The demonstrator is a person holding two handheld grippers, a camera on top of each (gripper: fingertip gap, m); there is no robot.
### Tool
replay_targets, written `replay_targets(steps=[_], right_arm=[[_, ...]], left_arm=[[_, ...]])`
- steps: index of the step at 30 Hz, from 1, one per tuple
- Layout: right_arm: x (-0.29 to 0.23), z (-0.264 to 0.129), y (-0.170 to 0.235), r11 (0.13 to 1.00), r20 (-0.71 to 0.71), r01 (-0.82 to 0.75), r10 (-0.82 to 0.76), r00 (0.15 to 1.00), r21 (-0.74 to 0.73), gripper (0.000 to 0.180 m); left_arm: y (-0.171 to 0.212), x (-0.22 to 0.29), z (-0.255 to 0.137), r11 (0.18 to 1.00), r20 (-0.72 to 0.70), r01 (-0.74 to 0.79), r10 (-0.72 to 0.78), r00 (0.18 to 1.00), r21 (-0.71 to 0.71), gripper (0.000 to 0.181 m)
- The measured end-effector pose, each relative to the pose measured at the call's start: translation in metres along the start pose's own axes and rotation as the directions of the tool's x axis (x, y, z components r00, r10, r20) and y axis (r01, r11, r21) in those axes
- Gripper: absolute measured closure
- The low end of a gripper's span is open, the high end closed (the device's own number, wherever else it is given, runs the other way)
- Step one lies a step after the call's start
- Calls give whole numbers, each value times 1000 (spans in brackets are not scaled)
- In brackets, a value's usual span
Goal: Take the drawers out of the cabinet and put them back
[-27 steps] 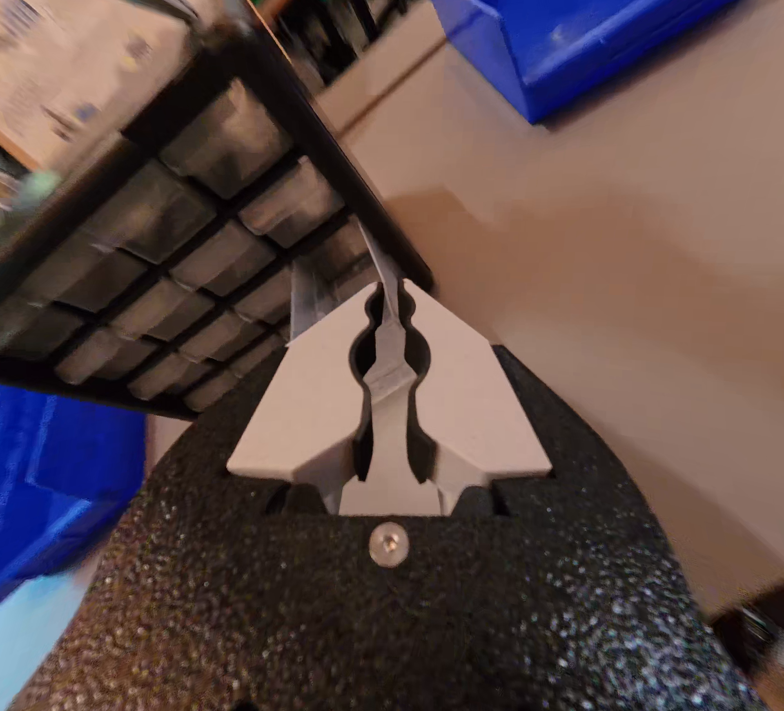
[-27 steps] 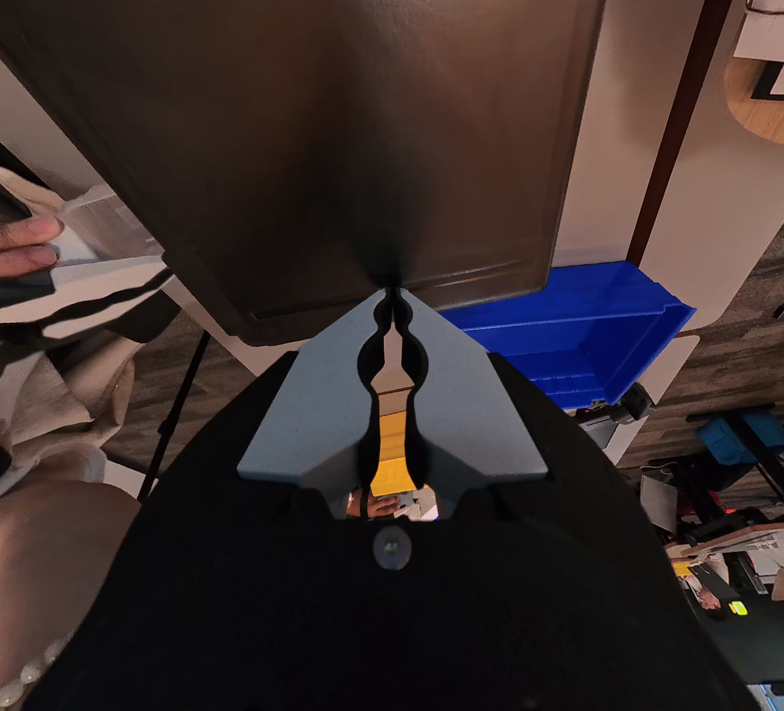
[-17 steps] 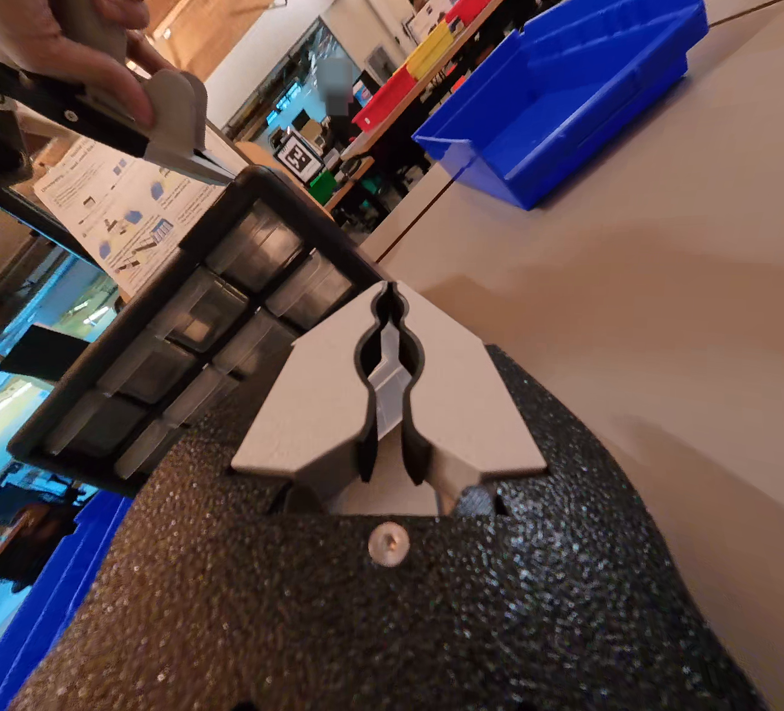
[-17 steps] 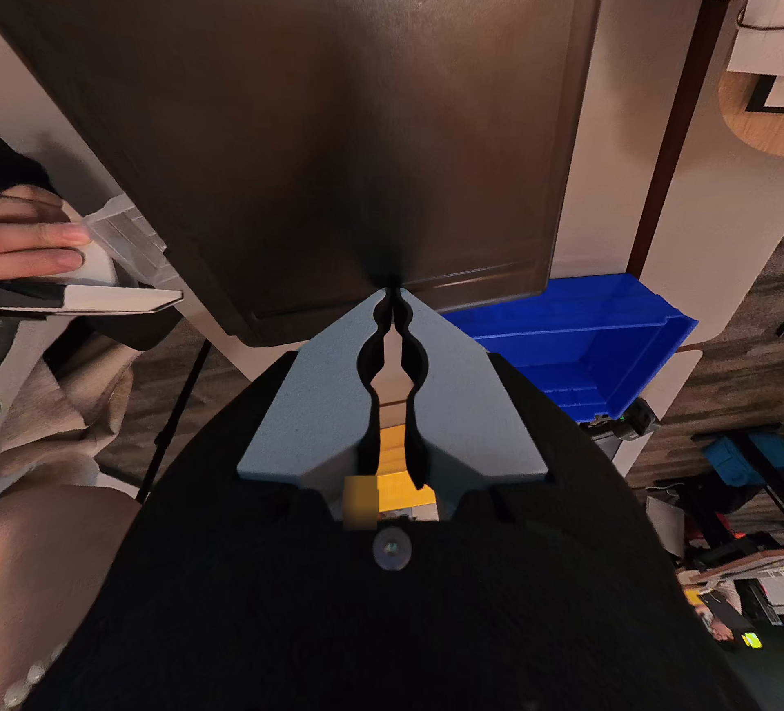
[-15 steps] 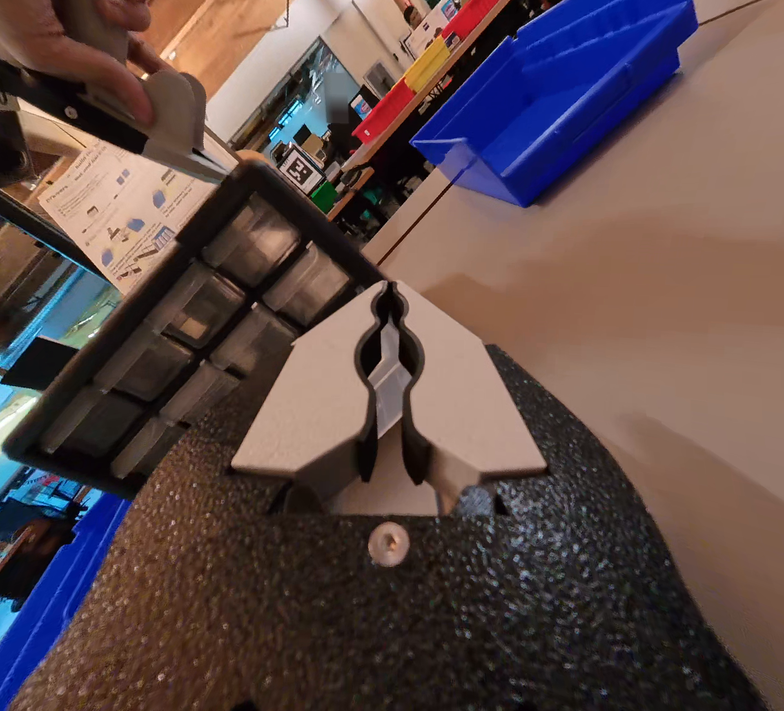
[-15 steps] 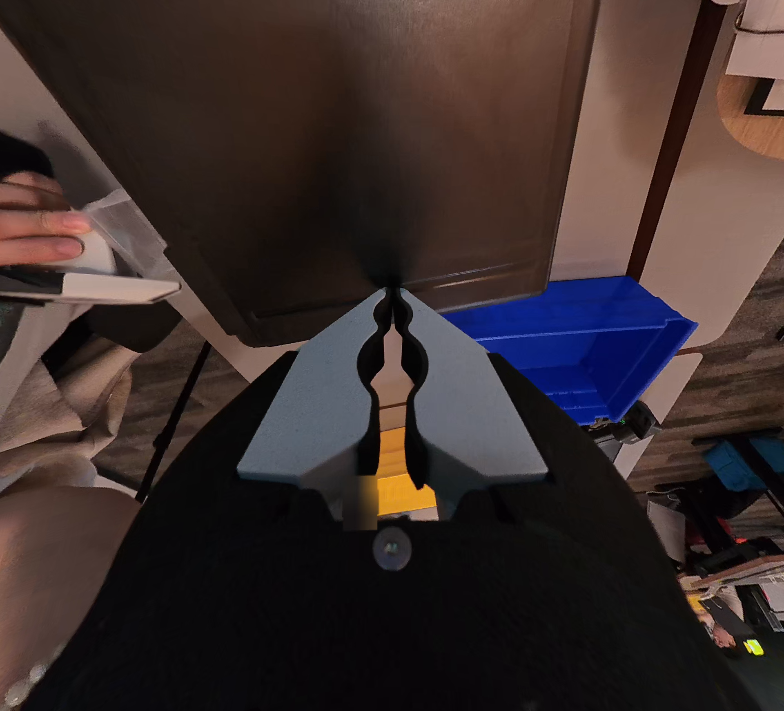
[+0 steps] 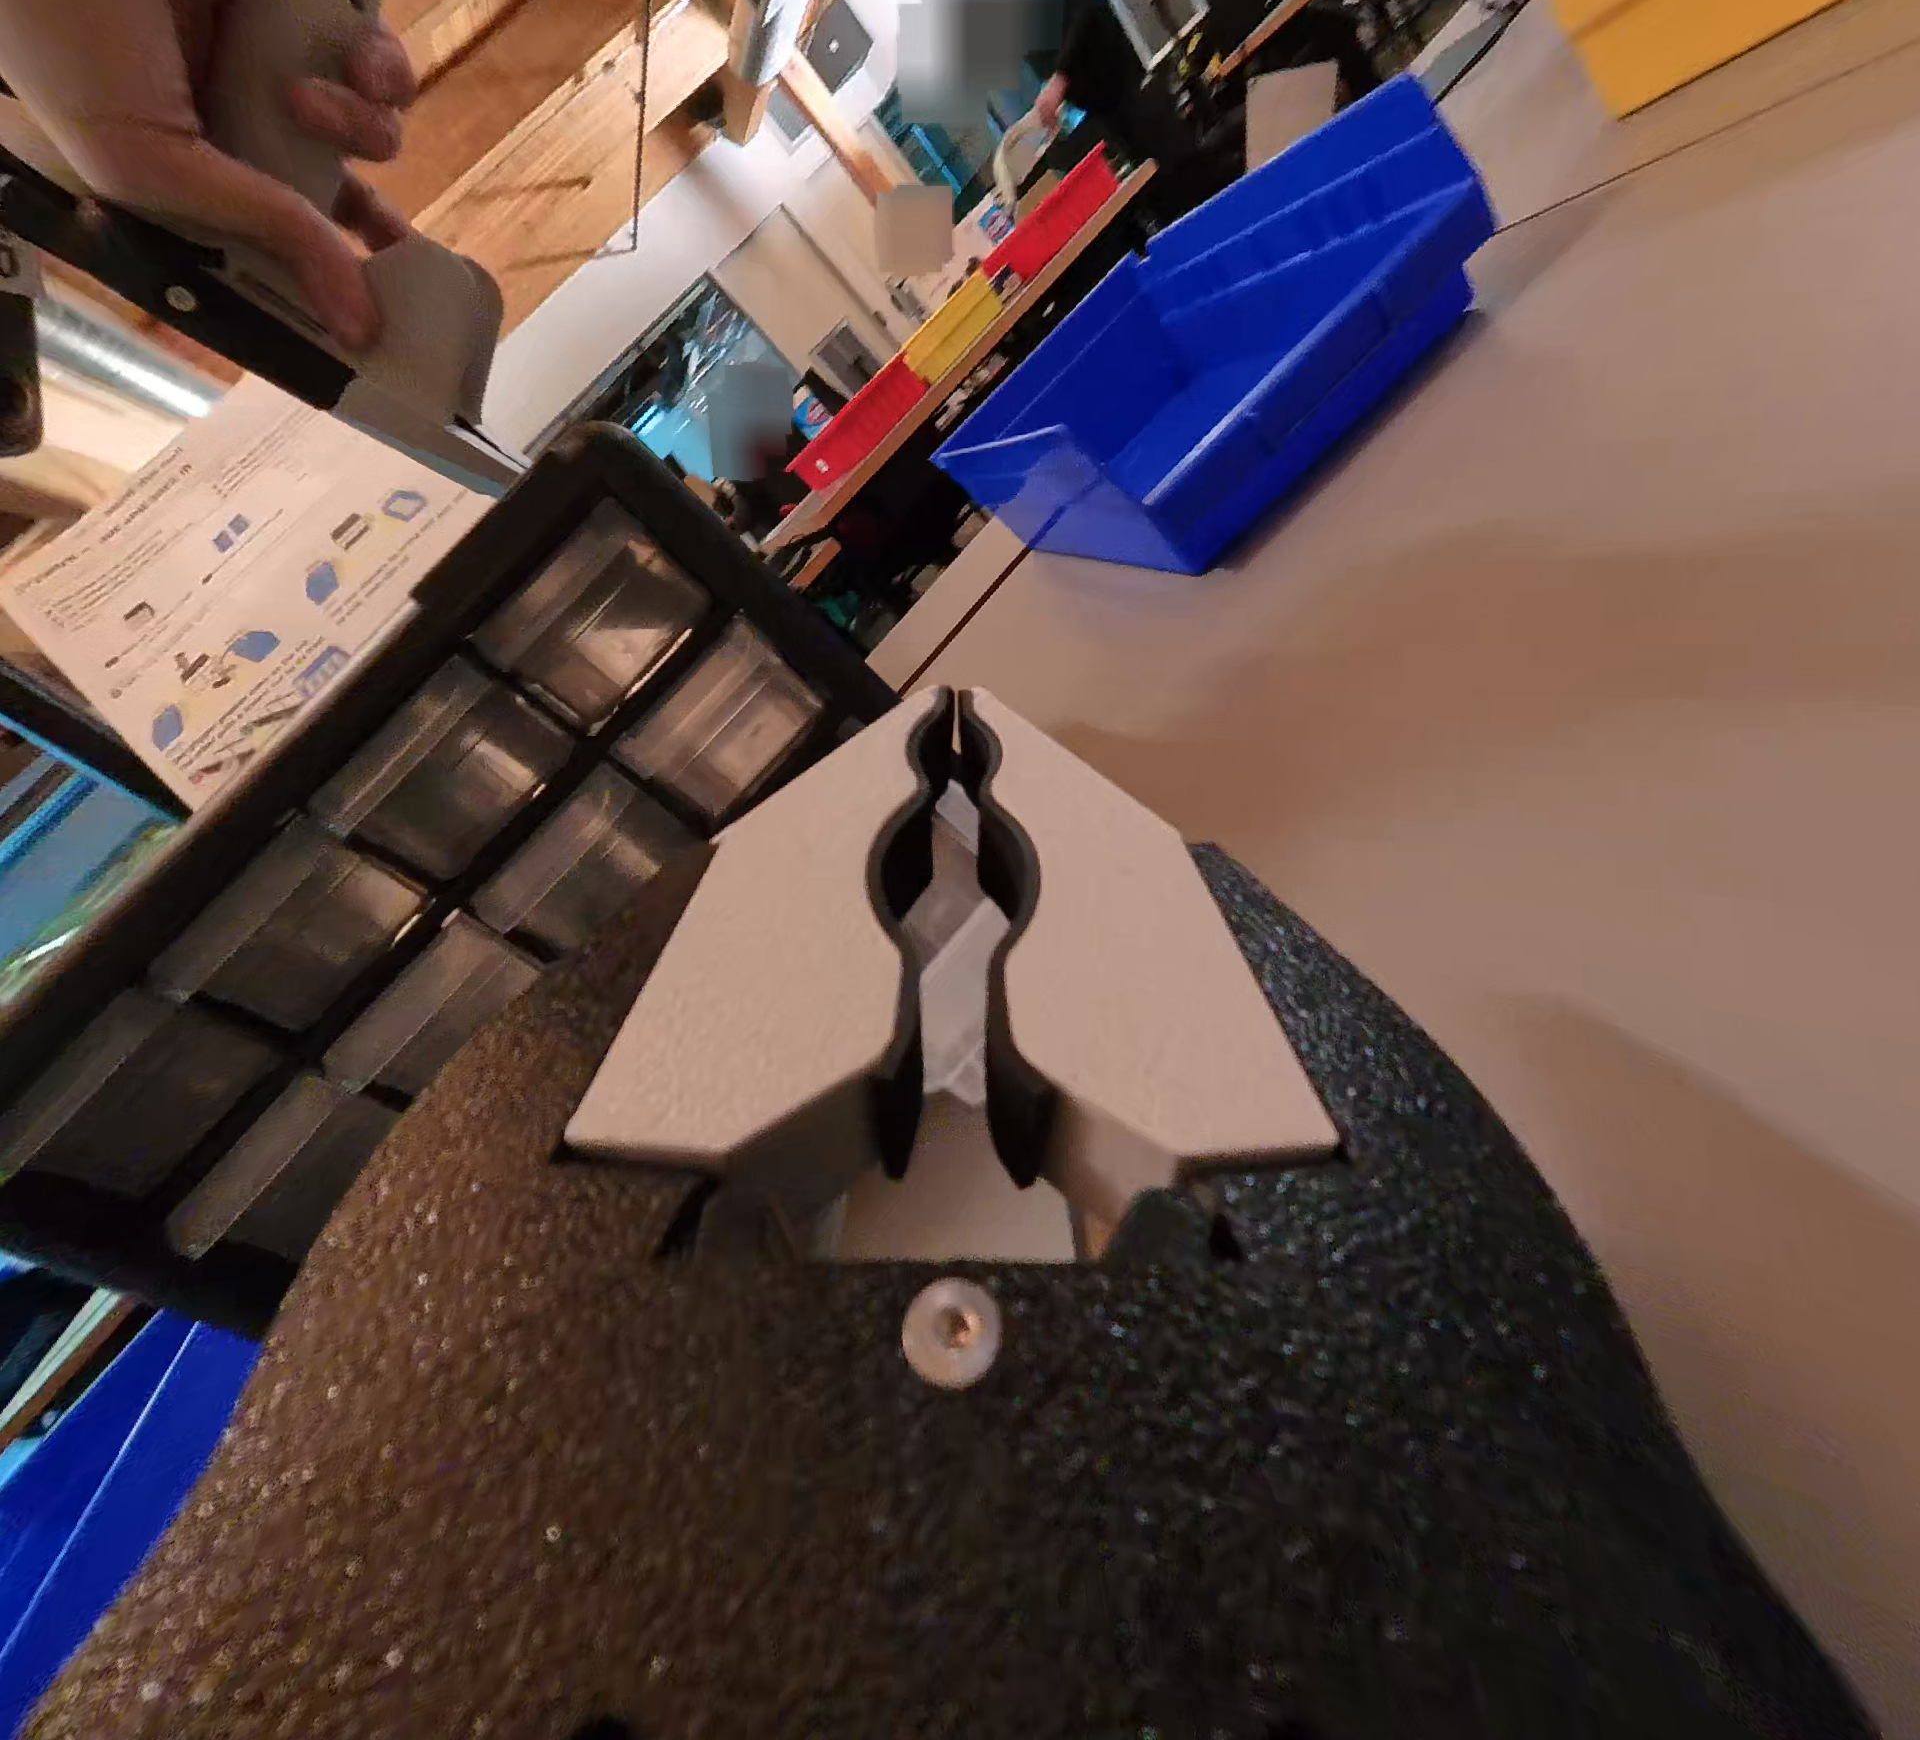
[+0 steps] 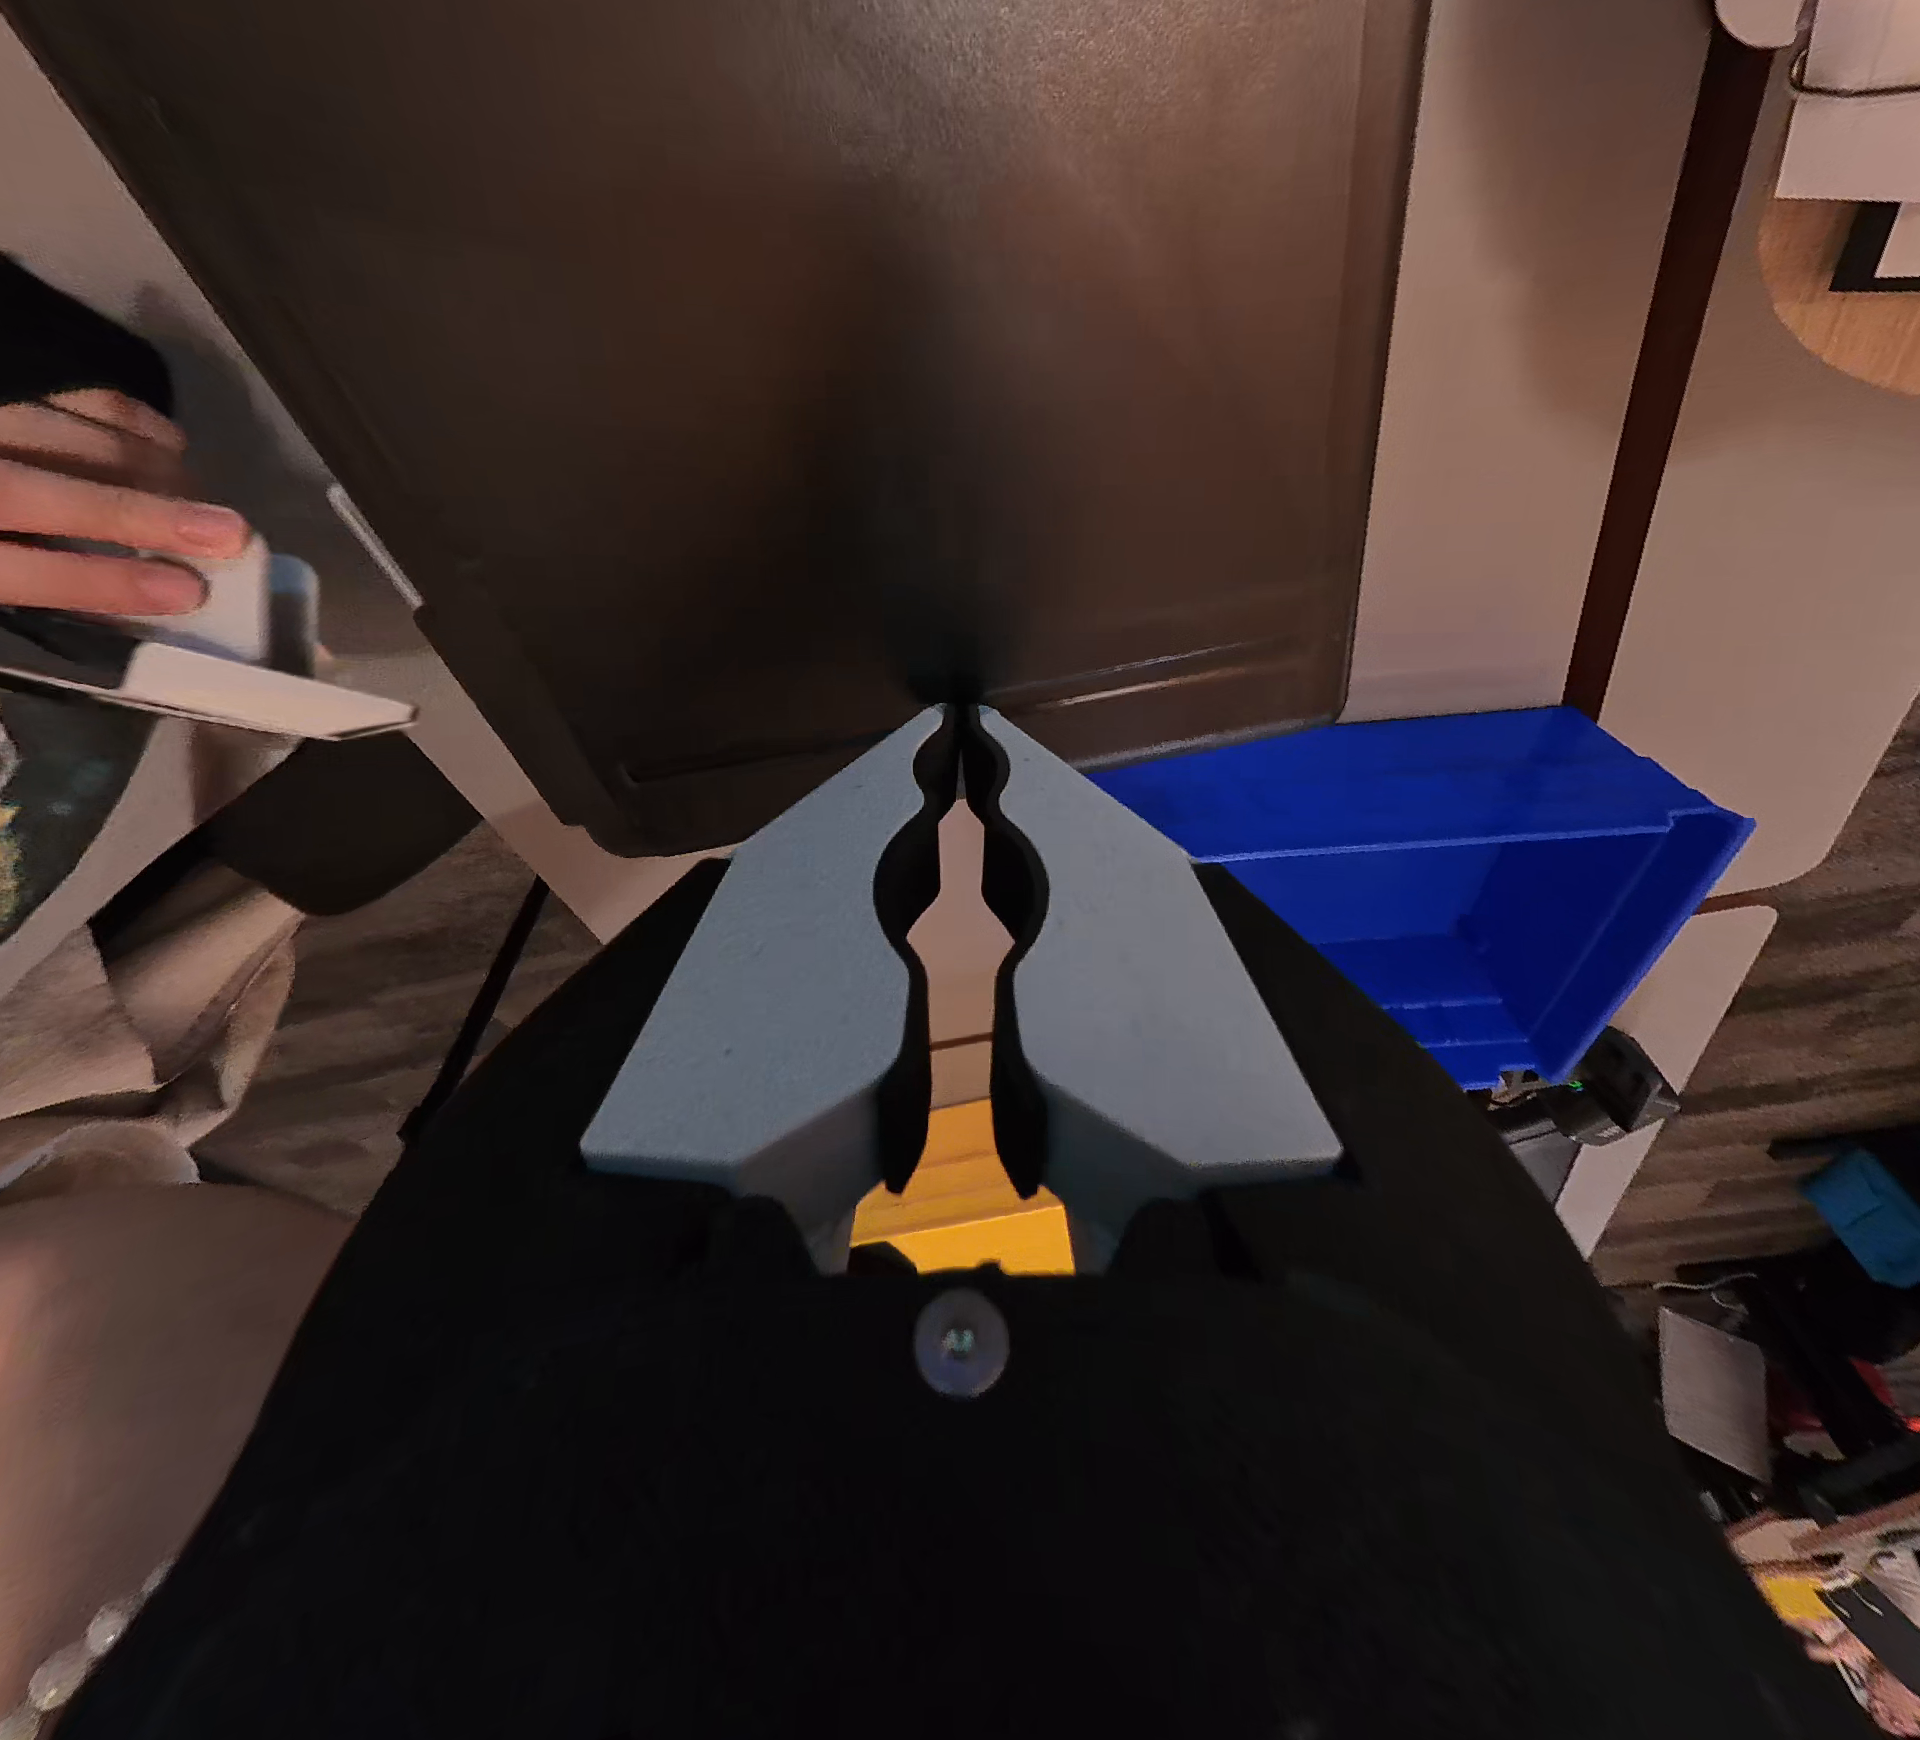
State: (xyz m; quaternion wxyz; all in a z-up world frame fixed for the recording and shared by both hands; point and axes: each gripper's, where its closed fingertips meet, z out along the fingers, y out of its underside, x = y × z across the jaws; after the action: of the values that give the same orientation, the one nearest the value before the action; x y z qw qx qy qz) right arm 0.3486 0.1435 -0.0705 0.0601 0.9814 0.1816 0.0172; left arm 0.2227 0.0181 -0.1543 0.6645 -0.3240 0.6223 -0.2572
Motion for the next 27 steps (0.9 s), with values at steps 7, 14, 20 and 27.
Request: replay_targets(steps=[7, 14, 20, 27], right_arm=[[0, 0, 0, 999, -11, -21, 21, 1000, 47, 180], [1, 0, 0, 999, -29, -42, 42, 999, -3, 180], [1, 0, 0, 998, -36, -56, 56, 998, -5, 180], [2, 0, 0, 998, -37, -66, 66, 997, -11, 180]], left_arm=[[49, 9, -41, 948, -112, -319, 316, 942, -5, 181], [65, -9, -8, 863, 7, -497, 500, 866, -90, 181], [72, -26, 34, 851, 8, -507, 513, 859, -138, 181], [90, -41, 73, 863, -30, -458, 463, 886, -212, 181]])
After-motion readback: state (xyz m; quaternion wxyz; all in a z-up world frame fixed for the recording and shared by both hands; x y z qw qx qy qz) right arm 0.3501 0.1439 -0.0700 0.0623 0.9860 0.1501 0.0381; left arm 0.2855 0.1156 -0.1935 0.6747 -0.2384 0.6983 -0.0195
